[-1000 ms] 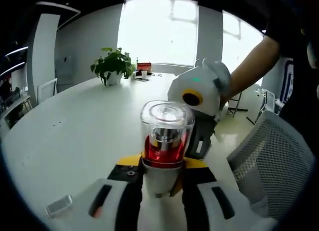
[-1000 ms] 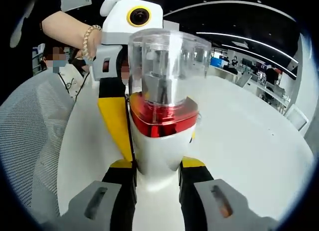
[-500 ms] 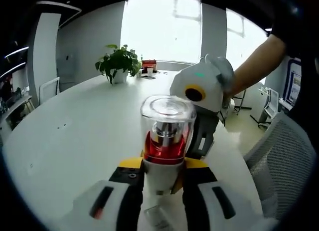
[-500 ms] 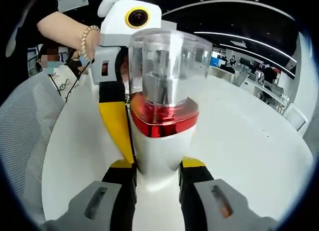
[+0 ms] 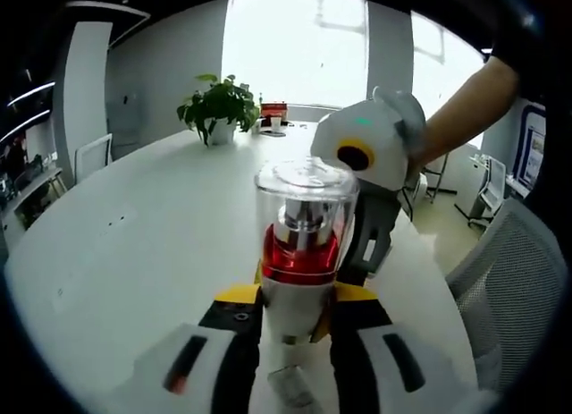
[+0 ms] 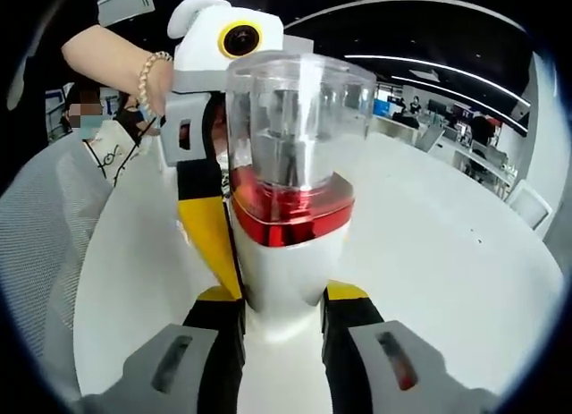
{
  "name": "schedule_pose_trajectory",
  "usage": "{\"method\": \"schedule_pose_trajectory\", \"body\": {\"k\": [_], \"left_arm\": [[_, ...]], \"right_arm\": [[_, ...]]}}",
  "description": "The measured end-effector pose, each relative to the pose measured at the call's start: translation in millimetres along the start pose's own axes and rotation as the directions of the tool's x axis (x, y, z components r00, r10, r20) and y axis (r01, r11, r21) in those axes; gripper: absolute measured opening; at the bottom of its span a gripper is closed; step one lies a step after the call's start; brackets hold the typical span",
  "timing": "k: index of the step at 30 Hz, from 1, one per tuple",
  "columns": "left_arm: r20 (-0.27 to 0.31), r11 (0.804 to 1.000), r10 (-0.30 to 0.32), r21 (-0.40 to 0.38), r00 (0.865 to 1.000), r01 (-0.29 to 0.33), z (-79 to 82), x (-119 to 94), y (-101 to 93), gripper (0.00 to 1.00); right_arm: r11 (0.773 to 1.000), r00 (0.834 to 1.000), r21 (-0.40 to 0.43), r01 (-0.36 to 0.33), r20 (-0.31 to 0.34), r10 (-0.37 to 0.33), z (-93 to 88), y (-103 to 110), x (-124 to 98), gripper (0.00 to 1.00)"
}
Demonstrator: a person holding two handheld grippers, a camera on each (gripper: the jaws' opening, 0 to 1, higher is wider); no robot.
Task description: Arrange the skincare products in the storage area until every visible bottle or jar stands upright without overlapping.
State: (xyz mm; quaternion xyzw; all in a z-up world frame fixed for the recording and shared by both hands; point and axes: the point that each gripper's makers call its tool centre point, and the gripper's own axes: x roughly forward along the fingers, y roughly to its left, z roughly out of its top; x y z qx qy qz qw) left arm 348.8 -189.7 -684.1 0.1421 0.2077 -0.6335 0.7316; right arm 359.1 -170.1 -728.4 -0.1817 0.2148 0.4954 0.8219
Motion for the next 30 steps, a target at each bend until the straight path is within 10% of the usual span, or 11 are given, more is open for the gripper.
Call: {"method": "schedule_pose_trajectory", "body": {"k": [11,14,30], "left_arm": [[-0.017,0.994,0.066,-0.081,0.998,-0.067,-12.6,-23.5,1.0,0.38],[0.012,0.974,0.078,-0.213,0.997,-0.073,-14.0,-32.7,0.9,0.48],[-0.007,0.954,0.177,-0.244,0.984,-0.173,-31.5,-76.3,-21.2,0.63]], "right_arm": [[0.997,0.998,0.058,0.05,-0.051,-0.047,-12.4,16.8,-9.4,0.44],[0.996,0.997,0.059,0.06,-0.049,-0.058,-13.4,20.0,-12.5,0.5],[0.987,0.995,0.126,0.099,0.004,-0.1,5.1,53.7,-32.7,0.7]]}}
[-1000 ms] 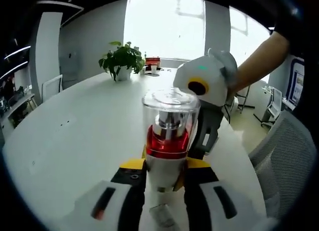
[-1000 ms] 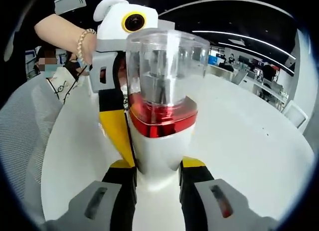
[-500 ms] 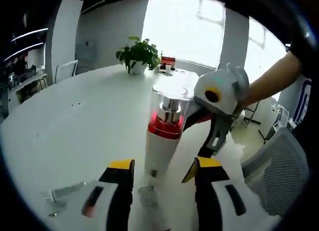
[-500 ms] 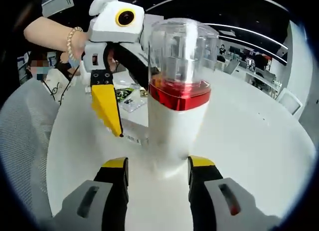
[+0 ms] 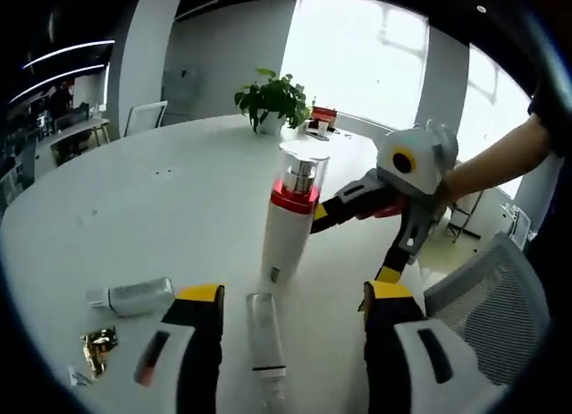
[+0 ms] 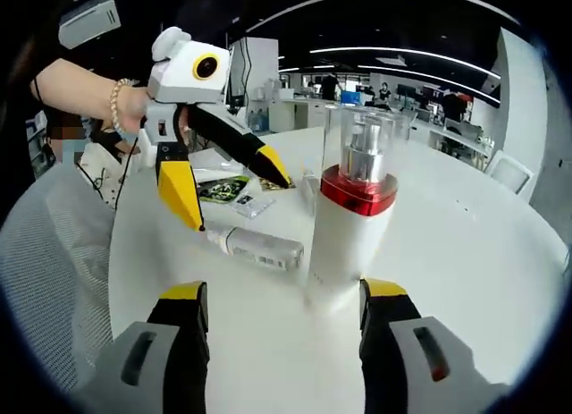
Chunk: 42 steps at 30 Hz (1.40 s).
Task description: Arrange the skincare products in the storage area until every visible bottle or jar stands upright without overlapping.
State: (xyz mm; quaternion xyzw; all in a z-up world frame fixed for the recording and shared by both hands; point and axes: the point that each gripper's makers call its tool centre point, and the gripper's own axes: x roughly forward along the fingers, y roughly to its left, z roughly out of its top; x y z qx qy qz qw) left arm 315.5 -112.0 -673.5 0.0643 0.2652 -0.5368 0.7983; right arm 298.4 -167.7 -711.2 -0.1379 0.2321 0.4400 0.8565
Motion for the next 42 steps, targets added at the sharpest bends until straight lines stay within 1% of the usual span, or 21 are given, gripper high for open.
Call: {"method": "schedule_pose_trajectory", "body": {"k": [2,5,8,10,11,14,18,22,23,24,26,31,36,37,42], "left_arm": [[0.01,1.0,0.011,0.0,1.0,-0.011,-2.6,-7.2,-7.3,0.64],[0.018,1.0,0.025,-0.014,1.0,-0.025,-6.9,-17.4,-9.5,0.68],[0.015,0.999,0.032,-0.019,0.999,-0.031,-14.4,-27.2,-12.6,0.68],[0.015,0.999,0.035,-0.03,0.999,-0.035,-19.7,-35.1,-11.2,0.69],[0.014,0.999,0.038,-0.034,0.999,-0.037,-21.5,-36.9,-18.2,0.69],[0.015,0.998,0.05,-0.047,0.999,-0.049,-27.5,-48.4,-14.9,0.71],[0.019,0.995,0.066,-0.078,0.998,-0.065,-36.4,-61.8,-19.7,0.73],[0.017,0.992,0.079,-0.096,0.997,-0.077,-45.4,-74.7,-30.6,0.77],[0.018,0.992,0.08,-0.097,0.997,-0.078,-46.0,-76.4,-29.5,0.78],[0.022,0.991,0.088,-0.105,0.996,-0.085,-48.7,-82.7,-30.9,0.79],[0.024,0.989,0.098,-0.111,0.995,-0.094,-51.6,-87.9,-35.2,0.81],[0.035,0.982,0.127,-0.144,0.991,-0.121,-63.5,-108.1,-36.0,0.85],[0.038,0.973,0.161,-0.175,0.986,-0.152,-75.0,-124.3,-38.3,0.87],[0.039,0.97,0.169,-0.182,0.985,-0.16,-77.9,-128.4,-41.2,0.88],[0.037,0.956,0.218,-0.208,0.975,-0.206,-88.7,-146.4,-43.4,0.92]], "right_arm": [[1.0,1.0,0.014,-0.002,0.006,0.002,0.2,5.8,-2.4,0.71],[0.999,1.0,0.036,-0.009,0.023,0.008,1.4,14.6,-5.9,0.74],[0.999,0.999,0.046,-0.009,0.042,0.007,5.6,26.8,-11.3,0.76],[0.998,0.999,0.056,-0.008,0.048,0.005,5.1,28.7,-12.4,0.79],[0.998,0.999,0.061,-0.007,0.053,0.004,5.4,30.3,-13.3,0.8],[0.997,0.998,0.081,-0.001,0.068,-0.004,8.3,40.0,-17.7,0.83],[0.995,0.997,0.102,0.01,0.074,-0.017,10.1,47.1,-22.3,0.86],[0.993,0.996,0.12,0.022,0.087,-0.032,12.4,53.0,-27.4,0.87],[0.992,0.995,0.124,0.023,0.09,-0.034,12.9,54.9,-28.5,0.88],[0.992,0.995,0.125,0.025,0.092,-0.037,13.1,55.3,-29.1,0.88],[0.992,0.995,0.126,0.028,0.096,-0.041,15.2,59.9,-31.6,0.89],[0.99,0.992,0.139,0.04,0.11,-0.056,17.1,62.7,-33.6,0.91],[0.987,0.989,0.152,0.053,0.13,-0.073,24.3,70.5,-39.3,0.93],[0.986,0.988,0.156,0.055,0.133,-0.076,25.3,71.6,-40.1,0.94],[0.984,0.985,0.167,0.065,0.148,-0.09,29.1,77.4,-45.0,0.96]]}}
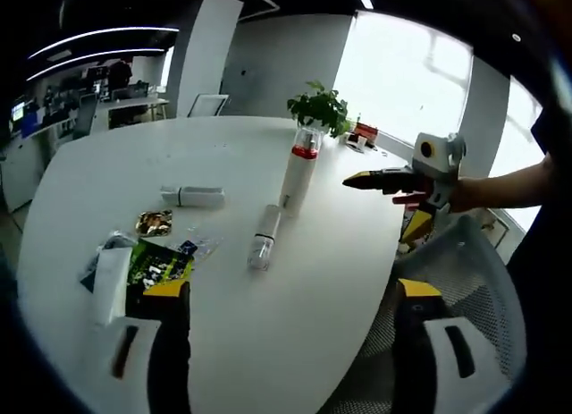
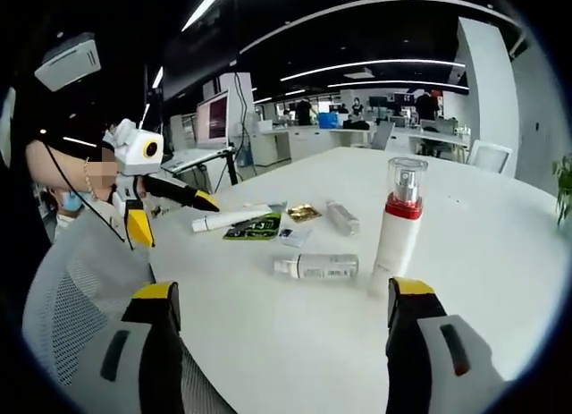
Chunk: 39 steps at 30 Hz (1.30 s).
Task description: Arrange the skincare products in the storage area until every visible bottle or jar stands upright without overlapping.
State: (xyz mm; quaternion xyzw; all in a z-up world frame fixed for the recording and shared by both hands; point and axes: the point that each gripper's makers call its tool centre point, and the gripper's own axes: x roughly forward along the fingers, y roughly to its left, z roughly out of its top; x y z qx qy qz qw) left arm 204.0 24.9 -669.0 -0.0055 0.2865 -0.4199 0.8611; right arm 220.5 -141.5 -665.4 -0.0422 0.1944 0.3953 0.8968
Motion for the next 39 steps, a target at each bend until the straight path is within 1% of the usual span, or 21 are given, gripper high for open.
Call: {"method": "schedule_pose_trajectory", "body": {"k": [3,7,14,17,19,21,22,24,29,32,39], "left_arm": [[0.001,1.0,0.024,-0.01,1.0,-0.024,-5.5,-10.1,4.6,0.94],[-0.015,0.998,0.063,-0.005,0.998,-0.063,-14.5,-22.3,9.5,0.99],[-0.025,0.995,0.093,-0.018,0.995,-0.094,-27.8,-40.6,6.5,0.99],[-0.026,0.994,0.11,-0.024,0.994,-0.111,-32.6,-46.4,7.3,0.99],[-0.023,0.992,0.117,-0.036,0.993,-0.118,-37.0,-49.8,8.6,0.99],[-0.025,0.991,0.13,-0.03,0.991,-0.13,-37.0,-51.9,11.0,0.99],[-0.015,0.99,0.141,-0.024,0.99,-0.141,-34.4,-53.3,13.4,0.99],[-0.01,0.989,0.141,-0.045,0.99,-0.142,-33.9,-53.7,13.7,0.99],[-0.006,0.988,0.146,-0.045,0.989,-0.146,-33.0,-53.5,14.9,0.98],[-0.014,0.989,0.143,-0.043,0.99,-0.144,-34.3,-53.2,14.7,0.98],[-0.033,0.989,0.141,-0.038,0.989,-0.142,-37.7,-51.9,15.8,0.99]], "right_arm": [[1.0,1.0,0.005,0.008,0.007,-0.008,1.7,3.6,-2.4,0.98],[1.0,1.0,0.009,0.014,0.012,-0.014,4.1,7.8,-5.9,0.99],[0.999,0.999,0.022,0.025,0.041,-0.026,14.4,14.2,-10.8,0.99],[1.0,0.998,0.011,0.028,0.05,-0.028,18.4,18.2,-12.1,0.99],[1.0,0.999,-0.007,0.025,0.044,-0.024,19.8,22.9,-12.4,0.99],[1.0,0.999,-0.017,0.022,0.041,-0.022,18.5,24.2,-11.7,0.99],[0.999,0.999,-0.023,0.023,0.03,-0.022,15.9,22.7,-11.0,0.99],[0.999,0.999,-0.027,0.027,0.025,-0.027,14.6,22.5,-11.0,0.99],[0.999,0.999,-0.025,0.031,0.025,-0.03,12.8,21.1,-11.2,0.99],[0.999,0.999,-0.029,0.037,0.022,-0.036,10.8,17.0,-10.0,0.99],[0.999,0.999,-0.023,0.042,0.022,-0.041,10.1,16.8,-9.8,0.99]]}}
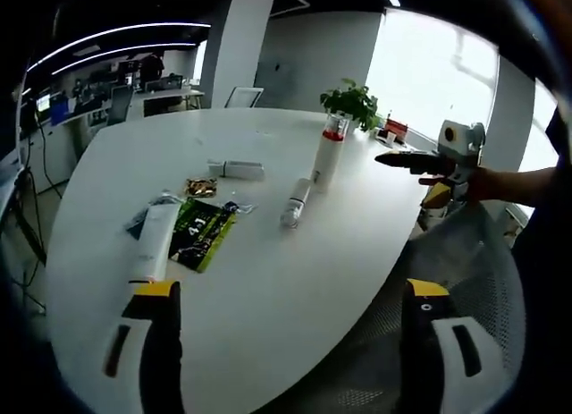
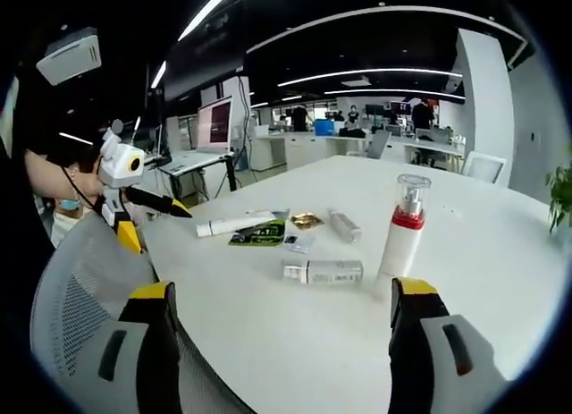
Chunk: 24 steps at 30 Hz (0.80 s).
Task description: Arrange the skincare products in the storage area until every visible bottle or jar stands upright without overlapping.
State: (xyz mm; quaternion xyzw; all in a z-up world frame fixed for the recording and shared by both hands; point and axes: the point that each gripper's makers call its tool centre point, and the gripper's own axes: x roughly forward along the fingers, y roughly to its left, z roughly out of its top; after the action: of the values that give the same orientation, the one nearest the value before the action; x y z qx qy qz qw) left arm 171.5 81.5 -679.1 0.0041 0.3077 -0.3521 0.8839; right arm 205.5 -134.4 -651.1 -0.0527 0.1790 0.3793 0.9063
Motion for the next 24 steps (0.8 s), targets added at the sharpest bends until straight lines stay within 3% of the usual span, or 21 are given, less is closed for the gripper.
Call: {"method": "schedule_pose_trajectory", "body": {"k": [12,24], "left_arm": [[-0.023,1.0,0.007,-0.004,1.0,-0.007,-0.6,6.1,1.2,0.98],[-0.06,0.999,0.036,-0.014,0.998,-0.037,-5.5,11.5,18.5,0.97]], "right_arm": [[1.0,1.0,0.009,0.004,-0.002,-0.004,-0.7,-0.2,-1.6,0.98],[1.0,1.0,0.013,-0.002,-0.013,0.002,-3.4,1.8,-0.9,0.98]]}}
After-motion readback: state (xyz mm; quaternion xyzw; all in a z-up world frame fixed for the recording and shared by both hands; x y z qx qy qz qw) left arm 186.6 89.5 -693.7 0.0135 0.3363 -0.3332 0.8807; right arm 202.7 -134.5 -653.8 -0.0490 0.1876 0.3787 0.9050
